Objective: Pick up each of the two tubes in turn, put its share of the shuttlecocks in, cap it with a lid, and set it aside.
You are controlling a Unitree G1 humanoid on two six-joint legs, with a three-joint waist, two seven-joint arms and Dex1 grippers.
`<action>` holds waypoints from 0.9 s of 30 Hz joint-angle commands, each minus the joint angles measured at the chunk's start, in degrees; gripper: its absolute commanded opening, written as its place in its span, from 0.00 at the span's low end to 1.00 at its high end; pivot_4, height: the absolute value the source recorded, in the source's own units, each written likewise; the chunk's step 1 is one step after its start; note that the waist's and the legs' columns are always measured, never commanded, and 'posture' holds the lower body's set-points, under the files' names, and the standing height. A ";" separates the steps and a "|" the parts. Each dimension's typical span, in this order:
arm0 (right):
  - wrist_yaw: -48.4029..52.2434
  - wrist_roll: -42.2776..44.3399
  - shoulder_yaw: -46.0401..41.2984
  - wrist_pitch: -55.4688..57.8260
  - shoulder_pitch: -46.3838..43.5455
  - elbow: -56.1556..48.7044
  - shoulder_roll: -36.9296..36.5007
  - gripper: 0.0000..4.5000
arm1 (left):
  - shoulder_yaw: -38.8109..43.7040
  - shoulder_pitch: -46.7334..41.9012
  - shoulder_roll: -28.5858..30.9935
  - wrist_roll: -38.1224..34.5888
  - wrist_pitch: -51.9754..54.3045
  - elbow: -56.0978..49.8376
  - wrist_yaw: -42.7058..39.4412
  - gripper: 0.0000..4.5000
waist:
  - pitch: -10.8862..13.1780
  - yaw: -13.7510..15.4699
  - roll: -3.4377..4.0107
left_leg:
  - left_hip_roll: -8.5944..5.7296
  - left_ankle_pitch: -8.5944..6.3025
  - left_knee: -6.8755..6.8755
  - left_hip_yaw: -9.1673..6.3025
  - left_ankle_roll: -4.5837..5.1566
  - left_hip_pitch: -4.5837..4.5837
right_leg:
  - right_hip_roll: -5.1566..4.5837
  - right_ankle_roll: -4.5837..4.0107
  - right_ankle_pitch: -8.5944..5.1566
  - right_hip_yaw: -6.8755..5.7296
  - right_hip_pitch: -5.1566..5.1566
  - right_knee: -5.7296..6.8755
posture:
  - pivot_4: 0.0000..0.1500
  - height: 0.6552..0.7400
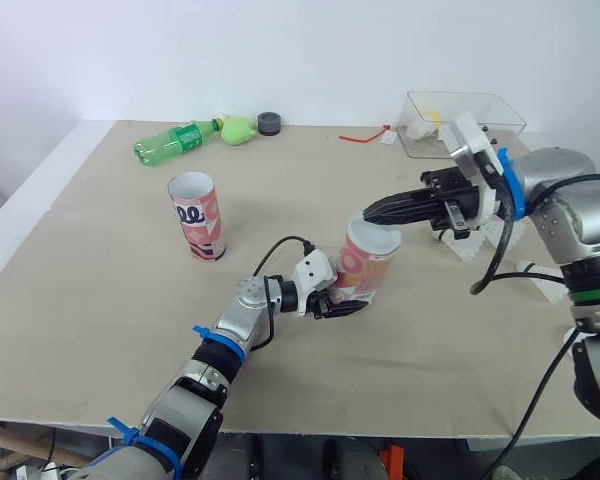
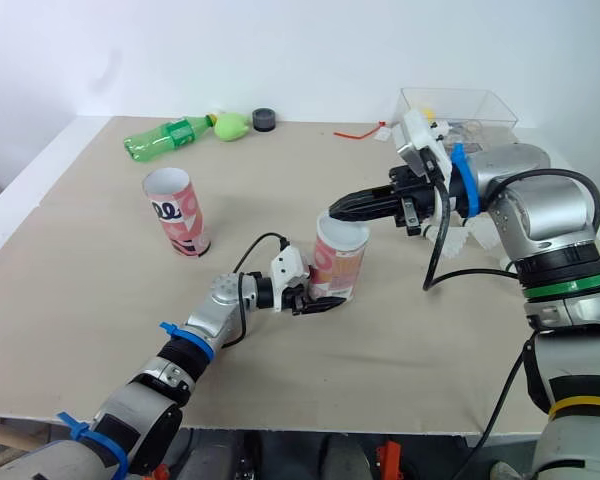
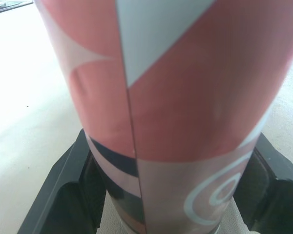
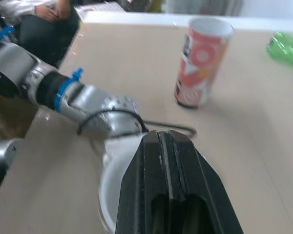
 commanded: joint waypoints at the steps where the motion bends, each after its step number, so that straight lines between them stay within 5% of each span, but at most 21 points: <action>1: 0.31 -2.30 -2.66 0.35 0.55 -1.84 0.43 0.00 | -1.07 1.88 1.15 1.58 2.71 2.45 0.32 0.67 | 0.00 -0.01 0.00 | 0.00 0.00 0.00 0.00 0.00 0.00 | 0.00 0.00 0.00 0.00 0.00 0.00 | 1.00 1.00; 27: 6.46 -17.29 -0.45 -5.97 2.73 -0.35 3.87 0.00 | -0.88 2.74 1.28 1.41 3.56 1.65 1.34 0.67 | -0.01 -0.41 -0.01 | 0.01 0.03 0.02 -0.05 0.00 0.12 | 0.09 0.04 0.01 -0.06 0.01 0.00 | 1.00 1.00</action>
